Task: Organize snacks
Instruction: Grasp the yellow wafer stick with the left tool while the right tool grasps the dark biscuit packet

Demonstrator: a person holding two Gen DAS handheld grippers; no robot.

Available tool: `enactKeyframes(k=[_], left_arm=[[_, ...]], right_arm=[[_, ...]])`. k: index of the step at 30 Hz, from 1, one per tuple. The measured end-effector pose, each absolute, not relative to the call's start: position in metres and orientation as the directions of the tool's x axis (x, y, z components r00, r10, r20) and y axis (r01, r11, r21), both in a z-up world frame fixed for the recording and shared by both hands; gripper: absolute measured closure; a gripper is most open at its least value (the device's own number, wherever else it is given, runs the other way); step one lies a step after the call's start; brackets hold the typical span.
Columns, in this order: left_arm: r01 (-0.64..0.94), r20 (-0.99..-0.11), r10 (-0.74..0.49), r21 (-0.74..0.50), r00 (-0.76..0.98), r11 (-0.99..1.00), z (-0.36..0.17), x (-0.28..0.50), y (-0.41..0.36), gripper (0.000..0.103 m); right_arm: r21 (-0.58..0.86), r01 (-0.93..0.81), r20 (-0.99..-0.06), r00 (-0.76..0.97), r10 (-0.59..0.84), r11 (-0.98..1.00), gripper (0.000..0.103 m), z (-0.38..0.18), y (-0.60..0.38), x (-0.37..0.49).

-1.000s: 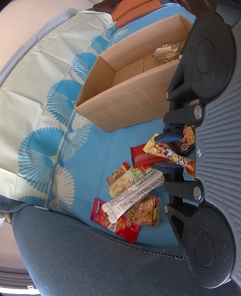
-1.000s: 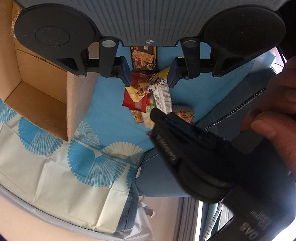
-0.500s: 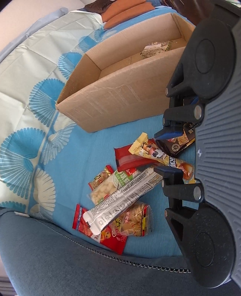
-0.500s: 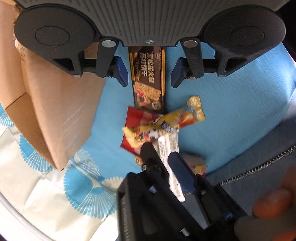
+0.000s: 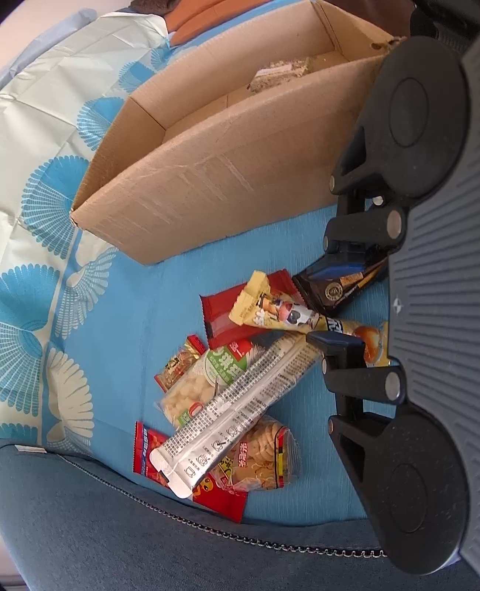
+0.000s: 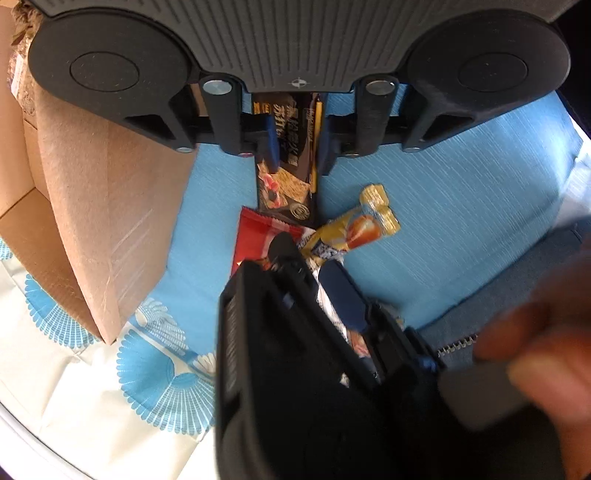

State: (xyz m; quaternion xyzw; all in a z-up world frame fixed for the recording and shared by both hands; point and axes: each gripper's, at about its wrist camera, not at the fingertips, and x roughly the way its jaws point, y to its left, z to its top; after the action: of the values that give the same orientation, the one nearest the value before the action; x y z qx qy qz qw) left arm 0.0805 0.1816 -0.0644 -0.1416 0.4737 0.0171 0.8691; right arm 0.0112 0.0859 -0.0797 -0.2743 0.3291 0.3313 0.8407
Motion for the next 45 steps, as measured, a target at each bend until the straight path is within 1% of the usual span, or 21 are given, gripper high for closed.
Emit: enactKeyframes(k=[2,4,6,9,10,11,12,14,17,20,21,24,25,28,30,31,32,33,35,39,45], left_arm=[[-0.174,-0.837,-0.095,-0.221,0.539,0.960,-0.066,0.080,0.184,0.085],[-0.181,-0.837,-0.094,-0.224,0.539,0.958,-0.066,0.078,0.188,0.099],[-0.183,-0.830,-0.095,-0.230,0.549,0.956,-0.063,0.073,0.191,0.103],[-0.196,-0.818,-0.085,-0.235,0.569,0.952,-0.057,0.064,0.198,0.103],[-0.205,-0.815,-0.079,-0.236,0.574,0.950,-0.056,0.061,0.201,0.103],[-0.215,-0.813,-0.074,-0.240,0.577,0.947,-0.054,0.057,0.204,0.103],[-0.223,-0.811,-0.076,-0.248,0.580,0.943,-0.053,0.054,0.208,0.103],[-0.235,-0.809,-0.079,-0.261,0.583,0.936,-0.051,0.048,0.214,0.103],[-0.238,-0.813,-0.108,-0.290,0.572,0.927,-0.052,0.044,0.221,0.103],[-0.228,-0.815,-0.117,-0.292,0.567,0.929,-0.054,0.043,0.223,0.102],[-0.227,-0.812,-0.124,-0.301,0.570,0.926,-0.054,0.044,0.223,0.097],[-0.225,-0.808,-0.128,-0.307,0.575,0.925,-0.055,0.048,0.219,0.087],[-0.222,-0.809,-0.127,-0.303,0.574,0.927,-0.055,0.050,0.217,0.083],[-0.214,-0.806,-0.124,-0.296,0.578,0.931,-0.054,0.053,0.212,0.080],[-0.216,-0.807,-0.125,-0.298,0.577,0.930,-0.054,0.055,0.211,0.080],[-0.218,-0.808,-0.125,-0.299,0.576,0.929,-0.055,0.055,0.211,0.080],[-0.219,-0.809,-0.127,-0.301,0.574,0.928,-0.055,0.055,0.211,0.080],[-0.219,-0.810,-0.129,-0.302,0.572,0.928,-0.056,0.056,0.211,0.080],[-0.218,-0.810,-0.130,-0.303,0.572,0.927,-0.056,0.057,0.211,0.080],[-0.213,-0.811,-0.142,-0.311,0.567,0.926,-0.057,0.060,0.208,0.065],[-0.211,-0.839,-0.125,-0.273,0.530,0.939,-0.065,0.068,0.201,0.064]], right_arm=[[-0.232,-0.743,-0.731,0.559,0.391,0.628,0.090,-0.078,0.086,0.011],[-0.235,-0.741,-0.729,0.562,0.390,0.628,0.090,-0.078,0.085,0.010],[-0.221,-0.741,-0.729,0.557,0.398,0.634,0.093,-0.076,0.085,0.010],[-0.259,-0.725,-0.710,0.591,0.383,0.639,0.092,-0.073,0.086,0.006],[-0.295,-0.712,-0.701,0.615,0.362,0.638,0.081,-0.074,0.087,0.004],[-0.323,-0.701,-0.695,0.632,0.344,0.636,0.055,-0.075,0.089,0.003],[-0.341,-0.692,-0.691,0.643,0.329,0.636,0.043,-0.077,0.091,0.002],[-0.350,-0.702,-0.704,0.634,0.320,0.621,0.037,-0.082,0.095,0.002],[-0.355,-0.699,-0.713,0.632,0.304,0.621,0.036,-0.086,0.098,0.009],[-0.303,-0.697,-0.728,0.609,0.314,0.651,0.036,-0.086,0.098,0.015],[-0.272,-0.695,-0.737,0.595,0.321,0.665,0.036,-0.086,0.097,0.019],[-0.099,-0.684,-0.780,0.504,0.371,0.723,0.036,-0.084,0.089,0.034],[-0.032,-0.672,-0.792,0.469,0.392,0.739,0.033,-0.084,0.086,0.039],[0.097,-0.649,-0.802,0.397,0.446,0.754,0.032,-0.085,0.079,0.049],[0.115,-0.656,-0.799,0.386,0.462,0.746,0.036,-0.084,0.079,0.047],[0.116,-0.658,-0.797,0.385,0.465,0.744,0.043,-0.083,0.079,0.047],[0.111,-0.660,-0.796,0.388,0.464,0.743,0.055,-0.082,0.079,0.046],[0.108,-0.661,-0.795,0.391,0.464,0.743,0.059,-0.082,0.079,0.046],[0.124,-0.658,-0.795,0.383,0.471,0.743,0.060,-0.081,0.078,0.046],[0.120,-0.672,-0.799,0.372,0.473,0.730,0.060,-0.081,0.078,0.042],[0.127,-0.671,-0.802,0.363,0.474,0.730,0.059,-0.084,0.080,0.051]])
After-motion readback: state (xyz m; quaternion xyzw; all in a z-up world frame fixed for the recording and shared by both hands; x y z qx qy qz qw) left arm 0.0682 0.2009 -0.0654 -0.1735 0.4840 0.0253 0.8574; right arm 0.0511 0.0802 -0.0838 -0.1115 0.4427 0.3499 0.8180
